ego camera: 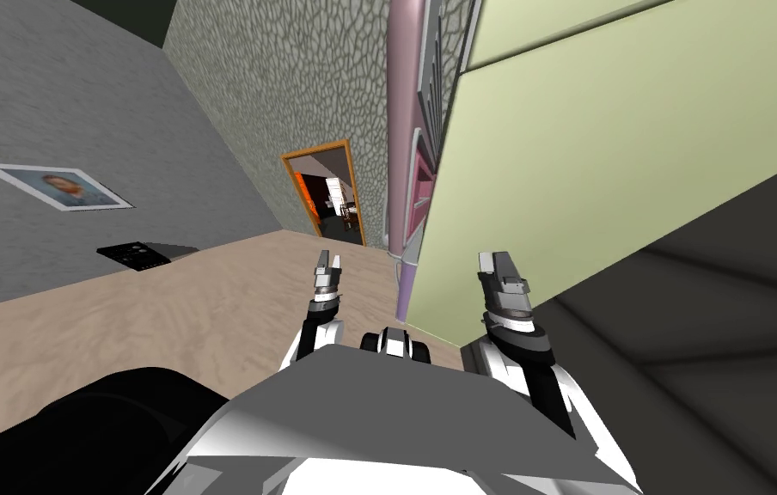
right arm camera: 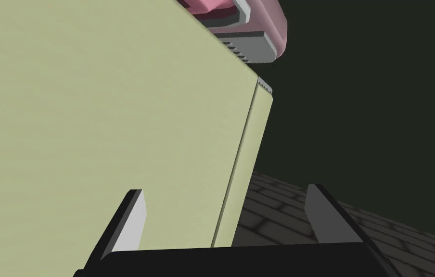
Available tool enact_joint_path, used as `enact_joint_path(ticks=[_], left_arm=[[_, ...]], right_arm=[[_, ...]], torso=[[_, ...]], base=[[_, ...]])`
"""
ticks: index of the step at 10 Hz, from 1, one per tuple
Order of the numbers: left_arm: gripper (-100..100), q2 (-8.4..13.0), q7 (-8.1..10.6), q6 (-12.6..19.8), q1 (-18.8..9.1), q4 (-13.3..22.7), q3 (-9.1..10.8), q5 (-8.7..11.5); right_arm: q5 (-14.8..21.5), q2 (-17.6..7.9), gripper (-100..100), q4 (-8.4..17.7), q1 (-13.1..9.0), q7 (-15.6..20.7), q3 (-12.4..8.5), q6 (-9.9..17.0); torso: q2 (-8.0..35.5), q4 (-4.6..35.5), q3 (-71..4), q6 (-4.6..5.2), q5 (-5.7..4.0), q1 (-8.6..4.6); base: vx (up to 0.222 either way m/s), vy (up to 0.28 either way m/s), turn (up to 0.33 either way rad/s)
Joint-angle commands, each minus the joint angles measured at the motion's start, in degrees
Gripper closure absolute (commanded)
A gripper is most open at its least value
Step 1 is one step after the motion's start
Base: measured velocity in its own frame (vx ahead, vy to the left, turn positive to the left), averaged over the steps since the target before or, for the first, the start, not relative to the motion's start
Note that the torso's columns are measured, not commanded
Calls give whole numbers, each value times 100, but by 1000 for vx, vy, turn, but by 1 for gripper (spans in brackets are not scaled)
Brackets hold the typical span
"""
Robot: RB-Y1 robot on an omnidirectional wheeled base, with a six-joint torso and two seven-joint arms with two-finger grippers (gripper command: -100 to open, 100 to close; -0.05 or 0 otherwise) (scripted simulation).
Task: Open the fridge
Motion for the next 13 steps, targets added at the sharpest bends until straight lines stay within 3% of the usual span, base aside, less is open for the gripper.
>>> enact_joint_path(ticks=[1, 8, 11, 13], left_arm=[[0, 0, 0, 0, 0, 0, 0, 0], [0, 0, 0, 0, 0, 0, 0, 0], [0, 0, 0, 0, -1, 0, 0, 0], [0, 0, 0, 0, 0, 0, 0, 0]], right_arm=[[459, -263, -100, 23, 56, 389, -172, 111], [1532, -730, -100, 86, 162, 1254, -572, 338], [1864, -817, -100, 101, 183, 1466, -657, 387], [2249, -986, -100, 141, 221, 1832, -826, 489]], torso=[[8, 2, 5, -1, 0, 1], [6, 2, 4, 0, 0, -1], [2, 1, 2, -1, 0, 0], [6, 2, 4, 1, -2, -5]], base=[[67, 133, -137], [54, 111, -95], [50, 113, -66], [53, 140, -141]])
